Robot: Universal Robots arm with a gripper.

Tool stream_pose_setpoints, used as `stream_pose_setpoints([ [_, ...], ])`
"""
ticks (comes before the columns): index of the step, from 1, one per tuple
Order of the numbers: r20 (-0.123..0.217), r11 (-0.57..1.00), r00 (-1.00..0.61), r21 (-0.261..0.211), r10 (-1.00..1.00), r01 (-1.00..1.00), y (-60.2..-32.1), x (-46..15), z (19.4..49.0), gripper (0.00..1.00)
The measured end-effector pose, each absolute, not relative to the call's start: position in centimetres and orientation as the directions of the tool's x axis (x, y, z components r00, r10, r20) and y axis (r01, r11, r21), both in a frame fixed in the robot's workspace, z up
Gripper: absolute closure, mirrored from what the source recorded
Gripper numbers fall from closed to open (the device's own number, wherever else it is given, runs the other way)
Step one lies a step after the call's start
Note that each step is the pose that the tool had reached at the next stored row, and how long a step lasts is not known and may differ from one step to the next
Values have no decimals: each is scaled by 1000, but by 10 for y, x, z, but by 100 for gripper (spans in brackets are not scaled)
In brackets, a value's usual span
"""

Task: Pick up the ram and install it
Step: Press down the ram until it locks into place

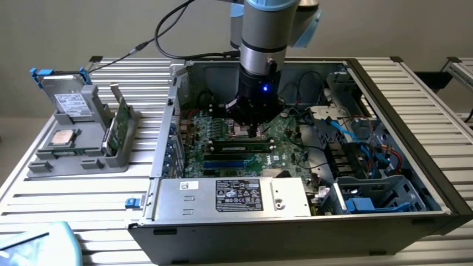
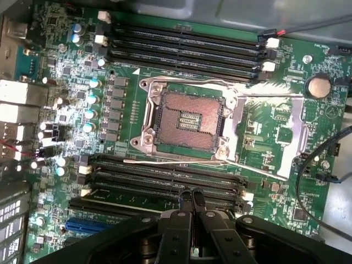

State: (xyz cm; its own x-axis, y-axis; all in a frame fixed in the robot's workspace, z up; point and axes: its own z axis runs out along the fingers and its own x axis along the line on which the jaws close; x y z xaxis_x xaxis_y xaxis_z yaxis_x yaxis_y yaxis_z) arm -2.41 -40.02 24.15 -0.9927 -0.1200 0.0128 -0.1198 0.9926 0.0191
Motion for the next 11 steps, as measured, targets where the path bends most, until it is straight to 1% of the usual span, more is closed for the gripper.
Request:
stream_pose_setpoints([
  [11, 7, 1000, -1000, 17, -3, -3, -400, -24, 242, 89],
])
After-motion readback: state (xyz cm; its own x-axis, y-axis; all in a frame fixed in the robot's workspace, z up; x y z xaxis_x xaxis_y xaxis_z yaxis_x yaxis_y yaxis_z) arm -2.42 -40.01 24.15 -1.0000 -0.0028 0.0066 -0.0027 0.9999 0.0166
